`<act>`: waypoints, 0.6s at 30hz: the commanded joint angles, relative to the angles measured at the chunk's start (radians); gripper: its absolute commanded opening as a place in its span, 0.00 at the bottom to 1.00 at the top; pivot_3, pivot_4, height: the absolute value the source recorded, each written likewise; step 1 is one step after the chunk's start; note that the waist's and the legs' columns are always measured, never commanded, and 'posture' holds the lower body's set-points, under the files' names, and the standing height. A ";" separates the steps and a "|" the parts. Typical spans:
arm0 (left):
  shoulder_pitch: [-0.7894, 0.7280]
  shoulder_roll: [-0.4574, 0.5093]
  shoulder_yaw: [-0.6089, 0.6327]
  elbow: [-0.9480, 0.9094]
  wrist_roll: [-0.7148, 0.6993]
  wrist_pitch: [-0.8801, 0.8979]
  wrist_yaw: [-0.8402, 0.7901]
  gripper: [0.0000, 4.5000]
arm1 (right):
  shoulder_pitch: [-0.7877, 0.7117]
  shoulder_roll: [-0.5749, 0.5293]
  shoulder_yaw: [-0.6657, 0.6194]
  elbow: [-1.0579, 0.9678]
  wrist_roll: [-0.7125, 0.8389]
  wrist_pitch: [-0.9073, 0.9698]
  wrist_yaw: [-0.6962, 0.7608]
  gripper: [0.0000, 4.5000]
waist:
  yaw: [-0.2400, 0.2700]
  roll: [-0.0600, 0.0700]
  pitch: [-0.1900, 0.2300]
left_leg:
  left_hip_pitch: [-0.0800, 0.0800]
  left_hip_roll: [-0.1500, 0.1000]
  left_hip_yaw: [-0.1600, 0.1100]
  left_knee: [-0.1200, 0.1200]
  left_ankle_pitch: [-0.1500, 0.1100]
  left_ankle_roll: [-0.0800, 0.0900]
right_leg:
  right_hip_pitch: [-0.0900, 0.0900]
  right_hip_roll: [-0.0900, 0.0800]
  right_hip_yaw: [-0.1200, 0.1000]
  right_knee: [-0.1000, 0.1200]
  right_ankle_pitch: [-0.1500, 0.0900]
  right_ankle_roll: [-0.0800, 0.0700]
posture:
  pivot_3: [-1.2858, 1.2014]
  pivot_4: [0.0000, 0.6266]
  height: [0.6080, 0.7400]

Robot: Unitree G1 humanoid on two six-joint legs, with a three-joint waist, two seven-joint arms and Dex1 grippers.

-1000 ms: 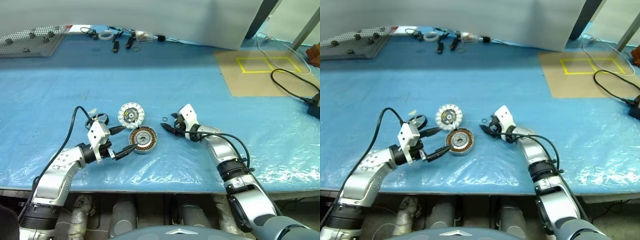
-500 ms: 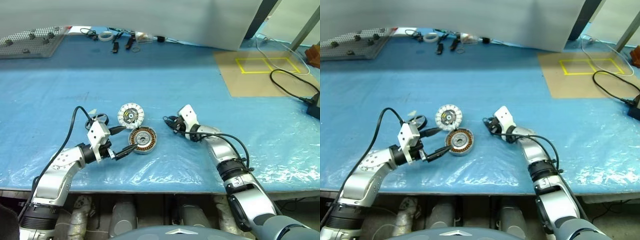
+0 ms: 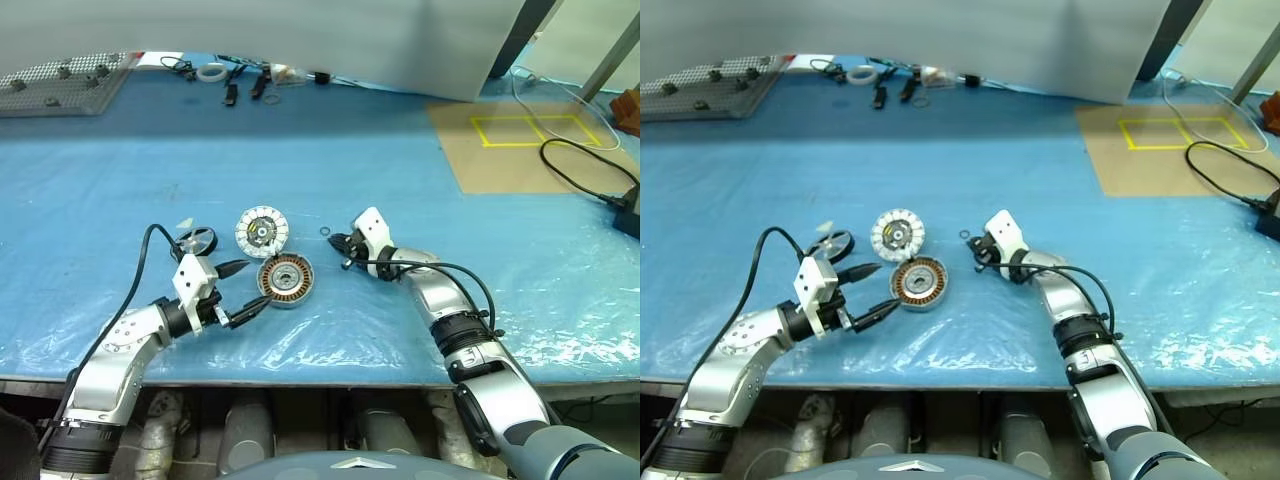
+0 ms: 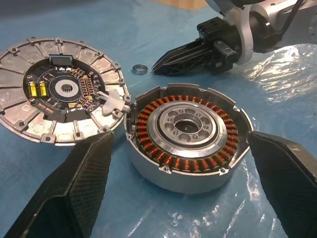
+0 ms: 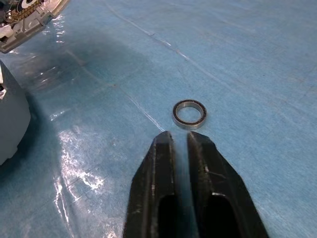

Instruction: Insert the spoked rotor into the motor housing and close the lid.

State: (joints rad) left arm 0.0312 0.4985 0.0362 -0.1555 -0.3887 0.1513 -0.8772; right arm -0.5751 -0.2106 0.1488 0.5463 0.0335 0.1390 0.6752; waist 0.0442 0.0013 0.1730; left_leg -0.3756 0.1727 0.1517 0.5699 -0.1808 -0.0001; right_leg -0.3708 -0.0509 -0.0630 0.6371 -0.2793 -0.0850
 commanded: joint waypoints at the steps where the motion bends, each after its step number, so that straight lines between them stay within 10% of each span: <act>1: 0.010 -0.010 0.022 -0.042 -0.008 -0.016 0.028 1.00 | 0.004 -0.012 -0.010 0.023 0.002 0.020 0.001 0.36 | 0.001 0.000 0.000 | 0.000 0.000 0.000 0.000 0.000 0.000 | 0.000 0.000 0.000 0.000 0.000 0.000 | 0.52 0.24 1.00; 6: 0.025 -0.006 0.022 -0.051 -0.008 -0.018 0.033 1.00 | 0.010 -0.037 0.011 0.020 -0.019 0.028 0.022 0.71 | 0.006 0.000 0.000 | 0.000 0.000 0.000 0.000 0.000 0.000 | 0.000 0.000 0.000 -0.001 0.000 0.000 | 0.52 0.24 1.00; 18: 0.027 -0.009 0.017 -0.005 -0.002 -0.055 0.022 1.00 | -0.128 0.053 0.009 0.289 -0.043 -0.074 -0.056 0.71 | -0.004 0.000 0.000 | 0.001 0.000 0.001 -0.002 0.000 0.000 | 0.000 0.000 0.001 -0.002 0.000 0.000 | 0.52 0.24 1.00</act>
State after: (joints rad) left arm 0.0476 0.4876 0.0378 -0.1548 -0.3888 0.1210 -0.8471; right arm -0.7159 -0.1641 0.1517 0.7716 0.0056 0.0575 0.6266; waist 0.0406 0.0013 0.1730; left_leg -0.3742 0.1726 0.1526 0.5671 -0.1809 -0.0001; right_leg -0.3705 -0.0510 -0.0624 0.6351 -0.2795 -0.0852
